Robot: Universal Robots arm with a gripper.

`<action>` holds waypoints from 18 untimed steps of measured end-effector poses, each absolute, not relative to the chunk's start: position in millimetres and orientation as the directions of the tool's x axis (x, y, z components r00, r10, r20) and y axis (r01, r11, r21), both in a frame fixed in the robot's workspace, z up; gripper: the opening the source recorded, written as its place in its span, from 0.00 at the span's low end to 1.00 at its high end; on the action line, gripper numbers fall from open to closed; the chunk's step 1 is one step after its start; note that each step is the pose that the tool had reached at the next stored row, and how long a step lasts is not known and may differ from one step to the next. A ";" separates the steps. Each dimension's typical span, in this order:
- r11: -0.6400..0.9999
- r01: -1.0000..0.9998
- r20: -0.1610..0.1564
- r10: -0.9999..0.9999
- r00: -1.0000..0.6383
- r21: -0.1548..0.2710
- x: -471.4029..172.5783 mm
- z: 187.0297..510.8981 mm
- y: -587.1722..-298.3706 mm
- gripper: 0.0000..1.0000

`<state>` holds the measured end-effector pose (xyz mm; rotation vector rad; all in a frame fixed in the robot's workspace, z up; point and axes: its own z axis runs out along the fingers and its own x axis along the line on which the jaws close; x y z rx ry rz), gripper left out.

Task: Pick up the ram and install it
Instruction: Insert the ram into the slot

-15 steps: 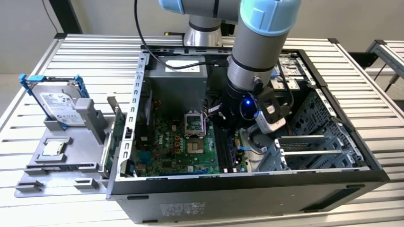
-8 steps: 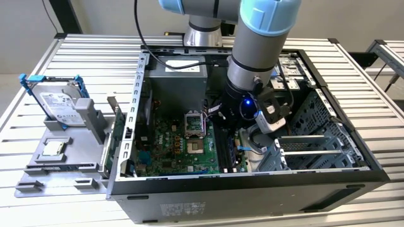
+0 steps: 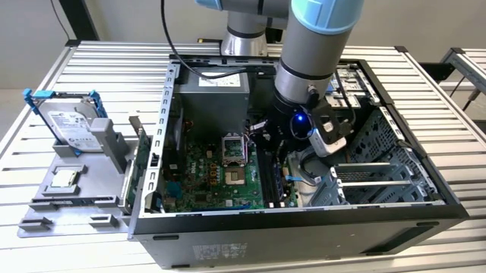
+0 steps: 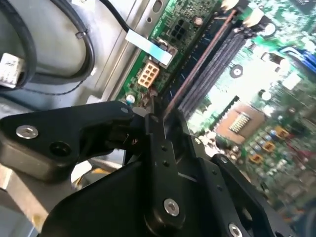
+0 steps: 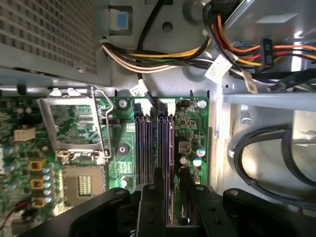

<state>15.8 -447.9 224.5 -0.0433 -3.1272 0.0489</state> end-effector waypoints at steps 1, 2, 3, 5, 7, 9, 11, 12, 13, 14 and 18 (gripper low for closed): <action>0.999 0.027 0.013 0.028 -1.000 -0.032 15.8 229.1 -447.9 1.00; 0.999 0.027 0.013 0.028 -1.000 -0.031 15.8 233.6 -447.9 1.00; 0.999 0.027 0.013 0.028 -1.000 -0.032 15.9 238.2 -447.9 1.00; 0.999 0.027 0.016 0.028 -0.999 -0.032 15.9 244.3 -448.0 1.00; 0.999 0.027 0.016 0.028 -0.999 -0.031 15.9 244.2 -447.9 1.00; 0.999 0.027 0.016 0.028 -0.999 -0.031 15.9 244.2 -447.9 0.00; 0.999 0.027 0.016 0.028 -0.999 -0.031 15.8 244.2 -447.9 0.00; 0.999 0.027 0.016 0.028 -0.999 -0.031 15.8 244.2 -447.9 0.00; 0.999 0.027 0.016 0.028 -0.999 -0.031 15.8 244.2 -447.9 0.00; 0.999 0.027 0.016 0.028 -0.999 -0.031 15.8 244.2 -447.9 0.00; 0.999 0.027 0.016 0.028 -0.999 -0.031 15.8 244.2 -447.9 0.00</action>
